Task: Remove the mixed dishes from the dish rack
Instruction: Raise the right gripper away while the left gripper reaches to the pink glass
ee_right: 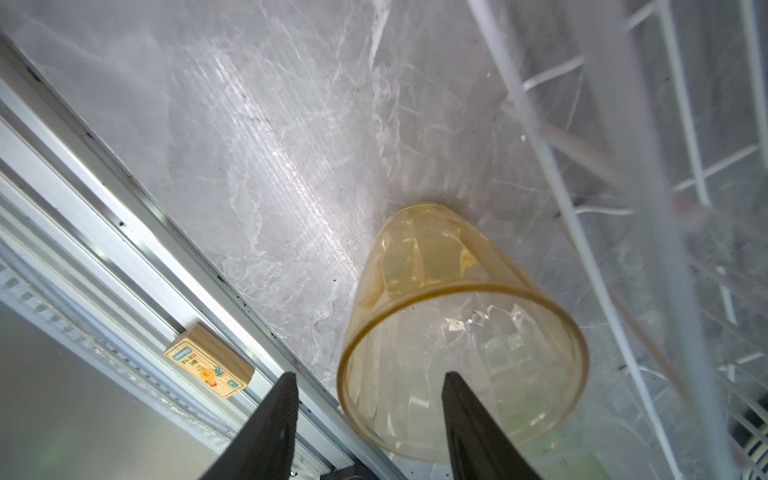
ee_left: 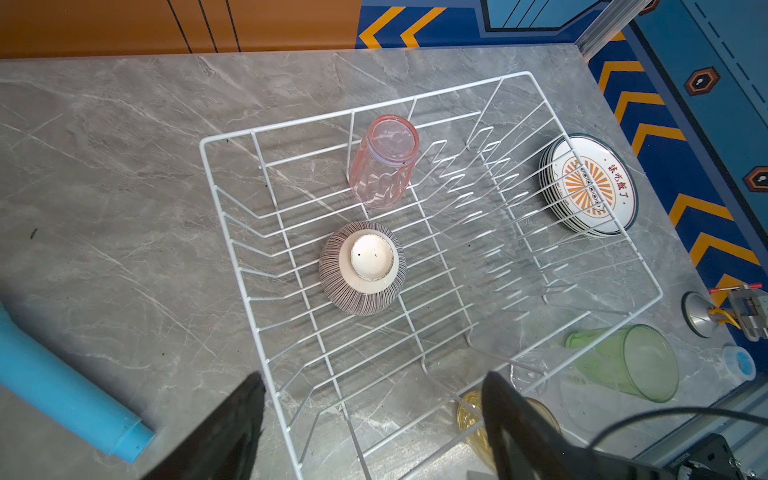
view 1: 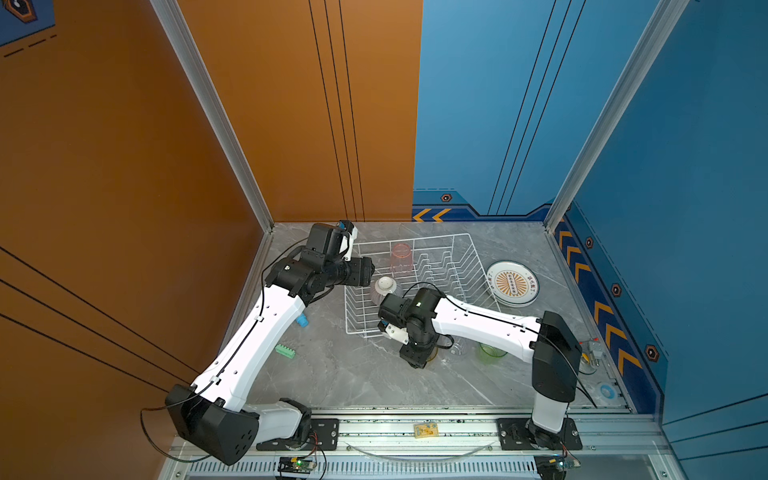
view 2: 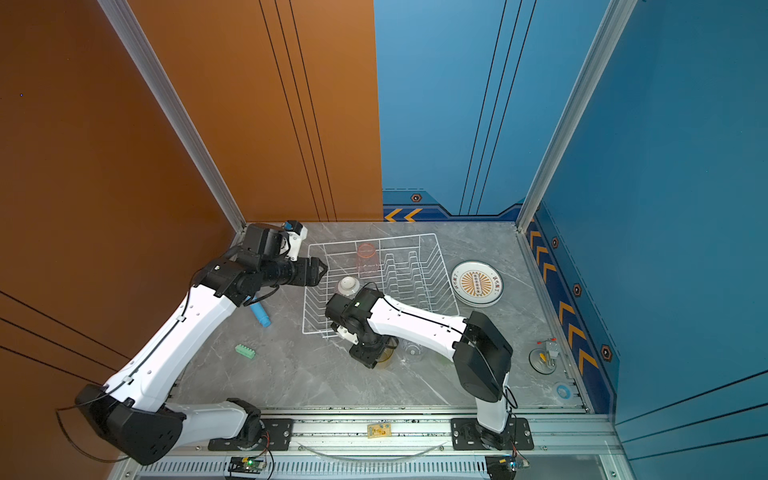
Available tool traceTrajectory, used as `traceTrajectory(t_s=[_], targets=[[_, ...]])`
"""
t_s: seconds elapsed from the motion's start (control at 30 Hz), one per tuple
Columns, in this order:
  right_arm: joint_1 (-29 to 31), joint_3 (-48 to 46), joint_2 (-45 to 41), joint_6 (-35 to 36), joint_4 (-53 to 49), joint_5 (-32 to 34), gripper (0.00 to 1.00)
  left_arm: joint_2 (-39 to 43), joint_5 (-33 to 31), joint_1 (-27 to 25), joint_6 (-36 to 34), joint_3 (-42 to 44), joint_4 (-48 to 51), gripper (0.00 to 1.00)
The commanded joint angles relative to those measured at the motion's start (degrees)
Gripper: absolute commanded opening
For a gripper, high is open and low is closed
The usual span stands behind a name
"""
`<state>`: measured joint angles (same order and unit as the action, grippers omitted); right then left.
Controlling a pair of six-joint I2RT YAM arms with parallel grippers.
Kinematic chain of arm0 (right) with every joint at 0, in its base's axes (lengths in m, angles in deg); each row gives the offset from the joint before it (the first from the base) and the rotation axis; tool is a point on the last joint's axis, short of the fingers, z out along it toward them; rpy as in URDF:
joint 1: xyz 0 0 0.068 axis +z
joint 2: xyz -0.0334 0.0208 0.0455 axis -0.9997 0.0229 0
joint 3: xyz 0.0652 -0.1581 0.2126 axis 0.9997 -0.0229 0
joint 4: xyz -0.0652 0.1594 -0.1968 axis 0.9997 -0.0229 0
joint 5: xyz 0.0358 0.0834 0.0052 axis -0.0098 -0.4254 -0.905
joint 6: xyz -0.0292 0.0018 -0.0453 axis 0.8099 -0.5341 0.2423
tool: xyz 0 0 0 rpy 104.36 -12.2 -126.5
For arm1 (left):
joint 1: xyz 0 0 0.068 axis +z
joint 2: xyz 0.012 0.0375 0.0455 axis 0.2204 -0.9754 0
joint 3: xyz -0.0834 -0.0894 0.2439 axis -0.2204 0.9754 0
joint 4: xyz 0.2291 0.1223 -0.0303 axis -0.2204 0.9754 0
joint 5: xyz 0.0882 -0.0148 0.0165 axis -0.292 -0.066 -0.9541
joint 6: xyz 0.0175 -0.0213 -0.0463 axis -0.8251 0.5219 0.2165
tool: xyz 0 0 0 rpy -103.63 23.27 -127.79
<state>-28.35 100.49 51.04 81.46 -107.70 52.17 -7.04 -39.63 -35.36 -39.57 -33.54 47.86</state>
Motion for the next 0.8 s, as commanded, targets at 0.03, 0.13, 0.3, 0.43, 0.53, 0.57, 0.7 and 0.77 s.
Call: traceTrajectory(t_s=[0.03,0.13,0.3,0.43,0.53,0.57,0.7,0.77], targets=[[-0.94,-0.58,-4.74,-0.71,-0.08,0.74,0.55,-0.53,-1.94,-1.04,-1.06,-1.36,1.16,0.83],[-1.87,-1.26,-7.55,-0.95,-0.08,0.65,0.55,-0.72,-2.56,-1.36,-1.06,-1.36,1.17,0.83],[-4.63,-2.25,-13.36,-0.97,0.0,0.12,0.57,-1.51,-3.45,-1.93,-1.14,-1.79,1.35,0.82],[-9.13,-3.32,-18.68,-1.86,1.47,-0.21,0.6,-2.98,-5.09,-3.26,-1.41,-2.64,1.51,0.82],[-14.07,-5.79,-23.16,-3.53,5.33,-1.33,0.63,-5.13,-6.88,-4.71,-1.75,-3.91,1.44,0.82],[-15.96,-7.02,-24.7,-4.52,7.17,-1.68,0.64,-6.04,-7.57,-5.07,-1.84,-4.49,1.46,0.82],[-24.42,-12.05,-30.35,-8.17,14.51,-3.65,0.69,-10.01,-9.66,-6.23,-1.8,-6.91,1.42,0.84],[-27.53,-14.65,-32.87,-9.57,17.88,-5.11,0.72,-12.64,-9.79,-6.7,-1.75,-8.51,1.23,0.84]])
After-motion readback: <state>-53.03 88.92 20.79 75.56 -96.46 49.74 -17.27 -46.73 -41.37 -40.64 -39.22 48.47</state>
